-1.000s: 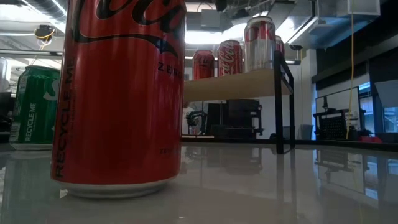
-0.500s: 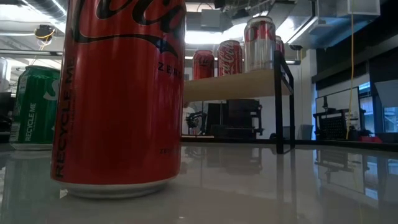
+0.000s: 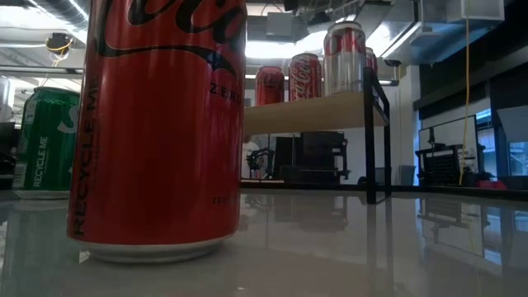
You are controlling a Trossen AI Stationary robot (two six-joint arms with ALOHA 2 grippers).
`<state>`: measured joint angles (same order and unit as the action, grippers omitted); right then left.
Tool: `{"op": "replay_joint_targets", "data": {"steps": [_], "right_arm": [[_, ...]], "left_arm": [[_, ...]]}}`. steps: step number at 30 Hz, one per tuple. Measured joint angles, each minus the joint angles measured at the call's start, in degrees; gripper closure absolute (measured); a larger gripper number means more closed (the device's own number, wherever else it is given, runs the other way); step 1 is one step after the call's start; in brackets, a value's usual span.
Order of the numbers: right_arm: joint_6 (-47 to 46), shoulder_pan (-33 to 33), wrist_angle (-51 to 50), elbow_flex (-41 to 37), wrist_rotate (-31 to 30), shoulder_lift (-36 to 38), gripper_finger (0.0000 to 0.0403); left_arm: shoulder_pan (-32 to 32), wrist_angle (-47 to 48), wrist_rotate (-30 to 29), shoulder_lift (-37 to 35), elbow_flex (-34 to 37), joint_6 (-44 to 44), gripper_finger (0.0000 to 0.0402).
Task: Place canned beverage on shelf
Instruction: Put the red-white soda can on the shelf aligned with the other red-white soda cans
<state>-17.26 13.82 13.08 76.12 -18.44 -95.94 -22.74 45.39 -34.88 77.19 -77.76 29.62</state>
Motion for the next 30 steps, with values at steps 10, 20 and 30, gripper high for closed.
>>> {"op": "replay_joint_targets", "data": {"steps": [10,20,30], "right_arm": [[-0.05,0.01,-0.02,0.00,-0.08,0.00,0.0091],[-0.24,0.00,0.28,-0.02,2.61,-0.02,0.0091],[2.44,0.00,1.35,-0.02,4.59,-0.02,0.0091]], "left_arm": [[0.02,-0.01,0.63,-0.01,0.00,-1.37,0.0106],[0.02,-0.59,2.80,-0.01,0.00,-5.28,0.0068],[0.33,-4.70,3.44,0.24,0.02,-9.85,0.0069]]}}
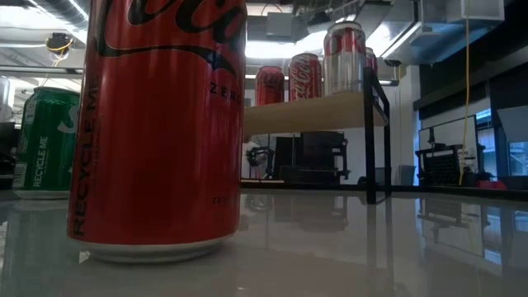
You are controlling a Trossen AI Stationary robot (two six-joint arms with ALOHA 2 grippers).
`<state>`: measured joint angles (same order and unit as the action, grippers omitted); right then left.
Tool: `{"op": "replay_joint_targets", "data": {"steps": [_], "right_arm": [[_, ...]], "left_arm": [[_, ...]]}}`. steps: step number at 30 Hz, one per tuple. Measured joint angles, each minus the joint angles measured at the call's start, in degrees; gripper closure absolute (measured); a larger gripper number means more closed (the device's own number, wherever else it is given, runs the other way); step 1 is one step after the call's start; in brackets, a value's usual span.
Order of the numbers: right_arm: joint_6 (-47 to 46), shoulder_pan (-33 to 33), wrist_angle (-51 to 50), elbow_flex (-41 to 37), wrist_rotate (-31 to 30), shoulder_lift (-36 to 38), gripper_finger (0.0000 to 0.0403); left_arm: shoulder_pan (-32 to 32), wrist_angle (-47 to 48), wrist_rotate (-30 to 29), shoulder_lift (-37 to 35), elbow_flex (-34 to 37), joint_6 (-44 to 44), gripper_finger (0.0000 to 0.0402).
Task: Place canned beverage on shelf
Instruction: Put the red-white soda can on the shelf aligned with the other red-white soda cans
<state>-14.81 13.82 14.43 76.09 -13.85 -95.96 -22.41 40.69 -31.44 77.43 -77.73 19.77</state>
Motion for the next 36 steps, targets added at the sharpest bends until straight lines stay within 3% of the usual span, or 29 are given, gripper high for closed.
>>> {"op": "replay_joint_targets", "data": {"steps": [6,15,36], "right_arm": [[1.71,0.00,1.39,0.00,0.62,-0.02,0.0091],[1.91,0.00,1.28,0.00,0.43,-0.02,0.0091],[1.88,0.00,0.57,0.02,0.85,-0.02,0.0085]], "left_arm": [[0.87,-1.28,1.00,0.87,-0.02,1.07,0.0075],[1.03,-0.99,1.02,0.98,0.00,1.09,0.0123],[1.03,-1.01,1.01,0.98,0.00,1.03,0.0115]]}}
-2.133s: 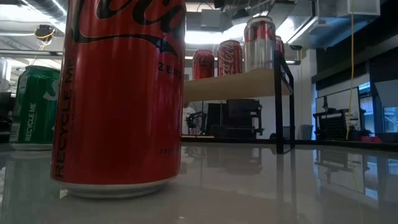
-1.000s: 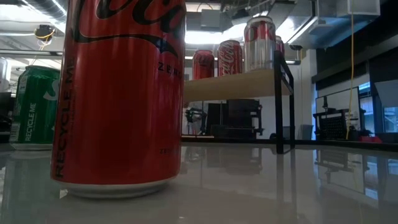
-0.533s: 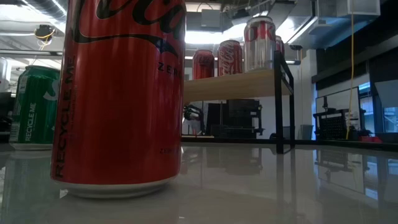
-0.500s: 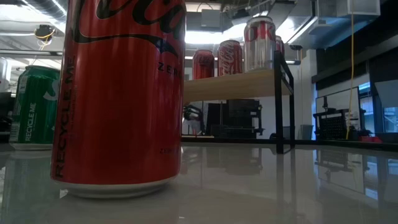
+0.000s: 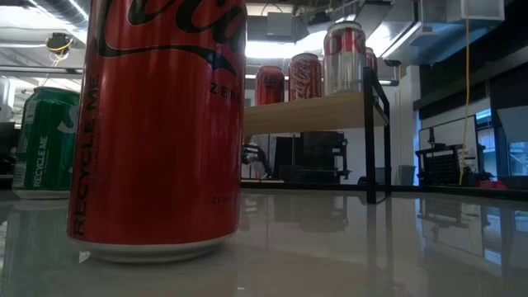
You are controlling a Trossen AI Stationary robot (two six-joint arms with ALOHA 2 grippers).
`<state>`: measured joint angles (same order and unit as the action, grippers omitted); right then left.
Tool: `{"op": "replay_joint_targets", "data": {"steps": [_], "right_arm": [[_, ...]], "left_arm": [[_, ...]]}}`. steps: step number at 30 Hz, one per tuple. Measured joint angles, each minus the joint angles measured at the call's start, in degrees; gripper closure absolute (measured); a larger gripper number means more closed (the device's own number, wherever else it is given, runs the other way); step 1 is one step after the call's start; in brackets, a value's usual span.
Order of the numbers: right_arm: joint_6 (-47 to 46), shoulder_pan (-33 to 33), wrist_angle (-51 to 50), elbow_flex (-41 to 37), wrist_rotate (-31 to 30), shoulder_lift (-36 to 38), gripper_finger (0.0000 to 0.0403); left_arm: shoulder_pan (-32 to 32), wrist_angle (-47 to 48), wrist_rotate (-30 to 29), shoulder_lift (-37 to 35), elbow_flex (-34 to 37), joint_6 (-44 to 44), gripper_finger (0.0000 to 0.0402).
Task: Place canned beverage on shelf
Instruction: Put the red-white soda can on the shelf aligned with the other red-white soda cans
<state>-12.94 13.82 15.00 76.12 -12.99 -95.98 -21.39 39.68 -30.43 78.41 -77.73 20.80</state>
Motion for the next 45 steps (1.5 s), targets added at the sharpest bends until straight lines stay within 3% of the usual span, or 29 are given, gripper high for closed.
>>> {"op": "replay_joint_targets", "data": {"steps": [8,14,20,25,33,45], "right_arm": [[1.02,0.02,0.00,0.02,1.13,0.01,0.0008],[3.31,0.06,-6.26,0.02,2.60,5.54,0.0038],[6.80,2.62,-19.59,0.13,0.67,16.07,0.0053],[8.84,6.51,-28.89,-0.67,-6.34,24.06,0.0054],[7.23,8.81,-28.47,-14.83,-14.89,36.45,0.0054],[7.10,8.68,-17.34,-34.30,-14.47,57.89,0.0054]], "left_arm": [[0.00,0.20,-0.24,0.00,0.00,-0.33,0.0115],[0.01,-0.94,-0.21,0.01,0.04,-1.74,0.0115],[2.23,-10.45,0.12,1.60,0.09,-10.14,0.0115],[7.97,-19.73,7.80,5.54,0.04,-17.50,0.0115],[17.95,-24.82,19.77,11.03,0.07,-21.34,0.0115],[25.66,-30.02,28.35,11.39,0.33,-27.07,0.0115]]}}
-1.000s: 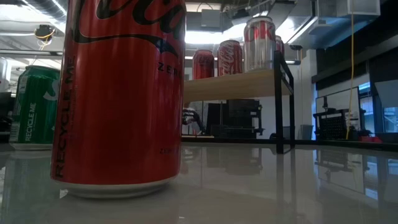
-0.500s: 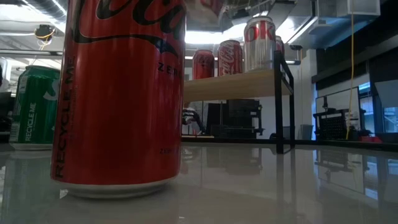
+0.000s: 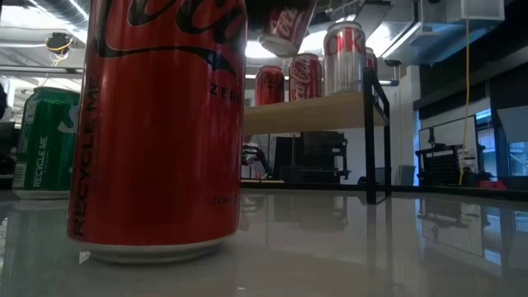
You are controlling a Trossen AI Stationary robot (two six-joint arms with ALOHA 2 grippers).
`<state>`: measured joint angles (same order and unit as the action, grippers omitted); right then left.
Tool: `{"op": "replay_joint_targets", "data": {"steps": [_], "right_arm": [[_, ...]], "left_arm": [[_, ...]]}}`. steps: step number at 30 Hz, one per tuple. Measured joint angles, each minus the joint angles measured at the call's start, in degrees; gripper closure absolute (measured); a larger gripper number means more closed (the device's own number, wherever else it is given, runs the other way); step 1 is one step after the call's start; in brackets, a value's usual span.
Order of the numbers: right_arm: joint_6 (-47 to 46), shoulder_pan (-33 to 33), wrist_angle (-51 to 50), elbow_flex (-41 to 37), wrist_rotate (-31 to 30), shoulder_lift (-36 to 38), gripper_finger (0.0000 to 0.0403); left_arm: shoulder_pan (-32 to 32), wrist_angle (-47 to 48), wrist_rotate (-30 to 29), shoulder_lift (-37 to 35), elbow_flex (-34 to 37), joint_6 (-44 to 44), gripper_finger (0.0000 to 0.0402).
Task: Place canned beverage on shelf
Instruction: Put the red-white soda can on the shelf aligned with the other red-white soda cans
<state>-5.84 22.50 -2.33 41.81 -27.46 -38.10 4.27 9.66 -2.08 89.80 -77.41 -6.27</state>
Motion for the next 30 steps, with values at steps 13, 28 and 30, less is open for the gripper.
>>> {"op": "replay_joint_targets", "data": {"steps": [13,28,30], "right_arm": [[0.74,-0.02,2.18,-5.67,-0.02,5.74,0.0054],[1.68,-0.02,2.30,-5.67,-0.11,5.74,0.0054],[1.68,-0.02,2.29,-5.67,-0.12,5.72,0.0054]], "left_arm": [[5.54,-21.64,8.84,-0.02,13.30,0.17,0.0115],[10.06,-38.71,13.70,-0.02,23.29,0.64,0.0115],[10.52,-42.41,14.21,-0.02,25.16,1.06,0.0115]]}}
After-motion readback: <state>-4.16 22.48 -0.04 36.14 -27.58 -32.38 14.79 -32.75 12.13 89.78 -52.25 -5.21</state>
